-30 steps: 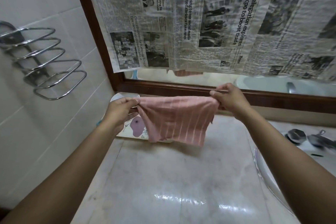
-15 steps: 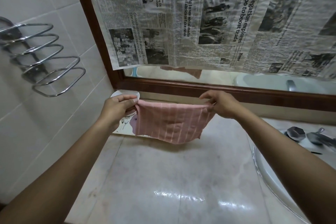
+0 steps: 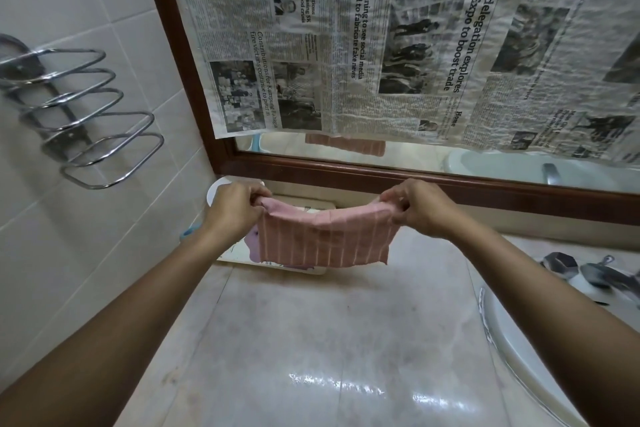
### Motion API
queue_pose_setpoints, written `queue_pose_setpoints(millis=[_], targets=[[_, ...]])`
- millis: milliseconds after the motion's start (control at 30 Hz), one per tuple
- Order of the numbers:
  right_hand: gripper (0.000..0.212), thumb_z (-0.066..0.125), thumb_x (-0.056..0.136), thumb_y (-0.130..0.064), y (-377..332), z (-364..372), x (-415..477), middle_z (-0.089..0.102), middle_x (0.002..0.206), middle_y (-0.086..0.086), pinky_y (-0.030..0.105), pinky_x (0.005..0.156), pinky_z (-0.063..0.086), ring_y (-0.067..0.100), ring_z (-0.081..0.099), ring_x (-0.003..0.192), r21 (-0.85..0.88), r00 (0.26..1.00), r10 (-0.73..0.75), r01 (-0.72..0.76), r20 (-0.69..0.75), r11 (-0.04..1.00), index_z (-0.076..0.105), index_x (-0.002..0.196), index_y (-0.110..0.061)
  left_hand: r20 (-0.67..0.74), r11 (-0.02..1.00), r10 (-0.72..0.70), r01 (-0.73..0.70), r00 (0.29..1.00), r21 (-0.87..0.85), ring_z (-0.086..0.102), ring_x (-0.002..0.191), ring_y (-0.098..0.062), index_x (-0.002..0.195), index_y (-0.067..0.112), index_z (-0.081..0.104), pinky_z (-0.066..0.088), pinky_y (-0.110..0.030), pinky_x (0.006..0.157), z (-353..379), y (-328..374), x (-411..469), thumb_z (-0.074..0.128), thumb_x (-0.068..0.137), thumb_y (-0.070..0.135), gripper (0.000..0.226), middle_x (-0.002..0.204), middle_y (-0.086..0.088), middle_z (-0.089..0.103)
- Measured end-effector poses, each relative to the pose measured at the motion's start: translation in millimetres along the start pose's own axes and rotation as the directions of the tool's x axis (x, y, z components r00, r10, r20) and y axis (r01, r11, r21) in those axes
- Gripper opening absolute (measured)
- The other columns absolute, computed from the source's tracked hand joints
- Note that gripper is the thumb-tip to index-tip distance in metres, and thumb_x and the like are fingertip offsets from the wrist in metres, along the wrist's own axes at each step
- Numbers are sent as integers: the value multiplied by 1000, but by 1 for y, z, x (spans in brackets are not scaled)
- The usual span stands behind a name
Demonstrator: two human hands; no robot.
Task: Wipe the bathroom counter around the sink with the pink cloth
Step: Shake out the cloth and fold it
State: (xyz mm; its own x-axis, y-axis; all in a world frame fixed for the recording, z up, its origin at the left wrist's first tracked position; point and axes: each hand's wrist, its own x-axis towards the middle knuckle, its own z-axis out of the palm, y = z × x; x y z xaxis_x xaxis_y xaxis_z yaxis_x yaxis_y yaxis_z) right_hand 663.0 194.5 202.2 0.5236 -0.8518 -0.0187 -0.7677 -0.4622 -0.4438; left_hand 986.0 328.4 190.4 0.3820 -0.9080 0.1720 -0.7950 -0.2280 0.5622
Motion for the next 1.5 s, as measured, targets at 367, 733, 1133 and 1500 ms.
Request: queue_pose_setpoints(millis=[367, 733, 1133, 1500], targets=[[6, 89, 82, -21, 7, -44, -25, 80, 101, -8, 29, 86, 55, 10, 74, 94, 384, 999, 12, -31, 51, 923, 84, 84, -22, 46, 997, -42, 45, 998, -69, 71, 86, -6, 91, 26, 82, 47, -21, 72, -44, -1, -2, 78, 90, 18, 9, 86, 11, 77], [20, 76, 95, -20, -20, -43, -7, 67, 62, -1, 21, 53, 56, 8, 61, 52, 874, 953, 302, -130, -20, 468, 64, 80, -14, 206, 697, -150, 251, 967, -672, 69, 68, -20, 87, 9, 67, 63, -27, 61, -43, 41, 16, 71, 94, 6, 9, 76, -8, 72], [16, 67, 96, -22, -91, -17, -5, 82, 98, 5, 49, 99, 60, 26, 78, 102, 673, 997, -65, 70, -33, 737, 83, 99, -20, 178, 725, 15, 112, 984, -679, 78, 83, -21, 90, 19, 85, 63, -41, 88, -12, 117, -2, 66, 97, 25, 21, 84, -7, 81], [22, 57, 95, -10, -82, -15, -10, 68, 76, 7, 42, 78, 52, 20, 62, 76, 708, 996, -87, 44, 24, 705, 74, 85, -17, 134, 918, 166, -103, 977, -384, 58, 122, -11, 129, 34, 65, 48, -32, 106, -12, 89, -3, 65, 82, 39, 47, 132, 4, 55]])
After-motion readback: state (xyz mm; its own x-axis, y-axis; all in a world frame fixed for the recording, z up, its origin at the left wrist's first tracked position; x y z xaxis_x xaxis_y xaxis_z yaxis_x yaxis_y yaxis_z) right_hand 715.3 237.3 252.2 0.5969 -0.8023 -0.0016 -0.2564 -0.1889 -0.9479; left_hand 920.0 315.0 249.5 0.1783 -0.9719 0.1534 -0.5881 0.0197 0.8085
